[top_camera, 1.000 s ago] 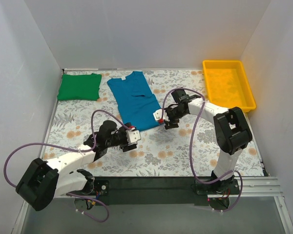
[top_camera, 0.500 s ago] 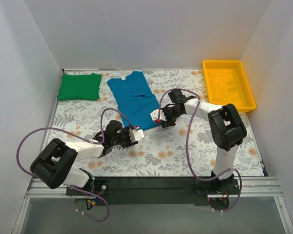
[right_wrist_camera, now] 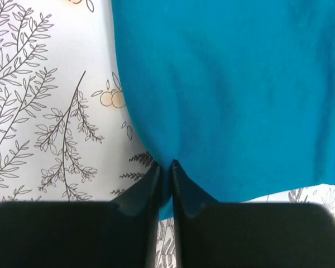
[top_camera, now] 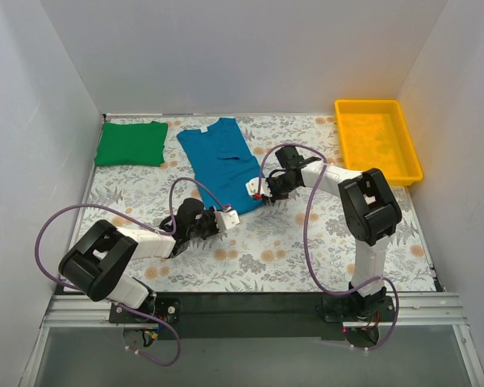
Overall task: Fold and stack the t-shirts
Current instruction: Fold the tshirt
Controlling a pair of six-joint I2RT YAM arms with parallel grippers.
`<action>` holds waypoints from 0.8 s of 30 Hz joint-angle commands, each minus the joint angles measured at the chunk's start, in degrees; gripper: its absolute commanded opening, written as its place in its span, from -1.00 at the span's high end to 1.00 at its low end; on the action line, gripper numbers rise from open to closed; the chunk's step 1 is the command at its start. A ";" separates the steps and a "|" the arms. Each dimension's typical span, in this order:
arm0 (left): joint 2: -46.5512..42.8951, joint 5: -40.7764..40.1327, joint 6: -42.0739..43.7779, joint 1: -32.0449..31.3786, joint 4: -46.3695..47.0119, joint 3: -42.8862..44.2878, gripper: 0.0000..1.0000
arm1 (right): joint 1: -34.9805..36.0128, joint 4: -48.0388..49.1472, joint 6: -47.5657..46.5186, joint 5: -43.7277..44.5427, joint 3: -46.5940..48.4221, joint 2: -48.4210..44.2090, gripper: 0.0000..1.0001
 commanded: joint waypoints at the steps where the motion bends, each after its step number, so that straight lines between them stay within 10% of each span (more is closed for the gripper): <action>1: 0.92 0.95 -1.46 0.33 -0.94 0.11 1.00 | 0.21 -3.05 0.48 1.91 0.13 2.49 0.90; 9: -7.41 3.77 -5.77 -5.54 -6.11 -1.03 1.00 | 0.47 -15.33 -1.62 2.79 -5.20 -4.61 0.97; 24: -18.07 -7.57 -24.93 -45.36 -20.97 1.16 1.00 | 0.29 -26.43 -4.44 1.39 -38.89 -49.96 0.97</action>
